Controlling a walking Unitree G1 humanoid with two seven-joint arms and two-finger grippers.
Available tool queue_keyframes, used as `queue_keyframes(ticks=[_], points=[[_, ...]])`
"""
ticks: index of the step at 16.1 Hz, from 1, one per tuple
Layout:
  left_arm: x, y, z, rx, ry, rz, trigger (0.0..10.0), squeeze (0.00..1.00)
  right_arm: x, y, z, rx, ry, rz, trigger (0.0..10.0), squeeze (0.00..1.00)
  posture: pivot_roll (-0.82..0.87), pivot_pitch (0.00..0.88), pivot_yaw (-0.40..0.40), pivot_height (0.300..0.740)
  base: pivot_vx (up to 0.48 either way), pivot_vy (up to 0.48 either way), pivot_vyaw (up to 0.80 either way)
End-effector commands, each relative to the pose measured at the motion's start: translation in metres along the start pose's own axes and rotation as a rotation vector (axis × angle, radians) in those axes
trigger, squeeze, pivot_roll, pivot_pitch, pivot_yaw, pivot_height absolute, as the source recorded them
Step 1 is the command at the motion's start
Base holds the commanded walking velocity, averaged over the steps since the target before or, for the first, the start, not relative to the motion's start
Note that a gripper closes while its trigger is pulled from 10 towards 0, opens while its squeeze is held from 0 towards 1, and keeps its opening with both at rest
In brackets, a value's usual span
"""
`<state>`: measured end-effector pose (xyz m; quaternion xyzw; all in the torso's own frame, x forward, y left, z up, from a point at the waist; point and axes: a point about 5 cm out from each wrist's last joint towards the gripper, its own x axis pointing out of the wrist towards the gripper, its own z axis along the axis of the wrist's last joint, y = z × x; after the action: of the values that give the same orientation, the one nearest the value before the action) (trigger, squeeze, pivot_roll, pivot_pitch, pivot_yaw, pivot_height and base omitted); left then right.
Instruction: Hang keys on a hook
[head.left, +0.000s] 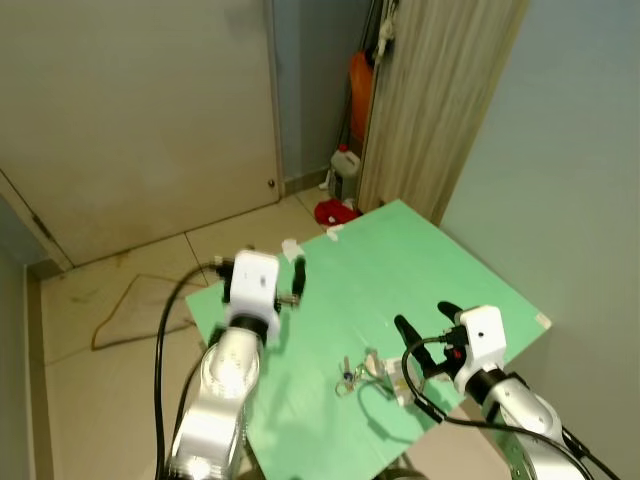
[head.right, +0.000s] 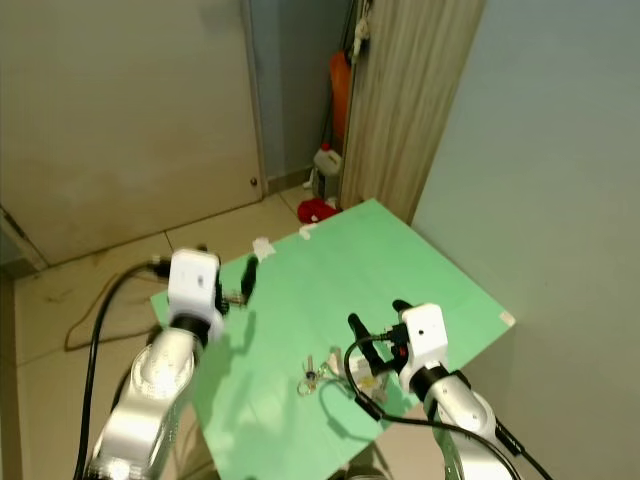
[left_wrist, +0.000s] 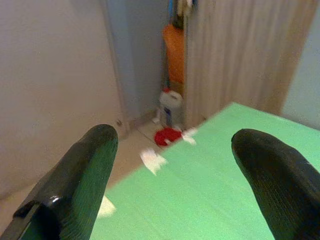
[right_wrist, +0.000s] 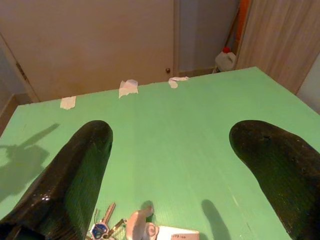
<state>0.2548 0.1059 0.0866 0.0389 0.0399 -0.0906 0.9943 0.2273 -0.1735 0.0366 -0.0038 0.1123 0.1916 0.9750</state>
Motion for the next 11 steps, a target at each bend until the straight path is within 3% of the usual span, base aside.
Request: queue_keyframes(ticks=[1,3,6,9,11], points=[[-0.007,0.0,-0.007,-0.003,0.01,-0.025,10.0,0.0,0.002,-0.004,0.002,-0.002,0.002,0.004,10.0,0.0,-0.19,0.023,-0.007,0.74,0.0,0.0,0.0],[-0.008,0.008,-0.012,-0.006,0.018,0.011,10.0,0.0,0.008,-0.008,0.005,-0.001,0.003,0.001,10.0,0.0,-0.18,0.016,-0.025,0.74,0.0,0.0,0.0],[-0.001,0.007,-0.006,0.022,-0.007,0.027,10.0,0.0,0.015,-0.009,0.01,-0.005,-0.007,0.012,10.0,0.0,-0.17,0.007,-0.041,0.74,0.0,0.0,0.0],[0.004,0.009,-0.005,0.0,-0.01,0.039,10.0,0.0,0.019,-0.009,0.012,-0.005,-0.017,0.011,10.0,0.0,-0.18,0.005,-0.033,0.74,0.0,0.0,0.0],[0.008,0.013,-0.005,0.003,0.002,0.046,10.0,0.0,0.019,-0.004,0.01,0.001,-0.019,0.01,10.0,0.0,-0.19,0.008,-0.009,0.74,-0.48,0.0,0.0]])
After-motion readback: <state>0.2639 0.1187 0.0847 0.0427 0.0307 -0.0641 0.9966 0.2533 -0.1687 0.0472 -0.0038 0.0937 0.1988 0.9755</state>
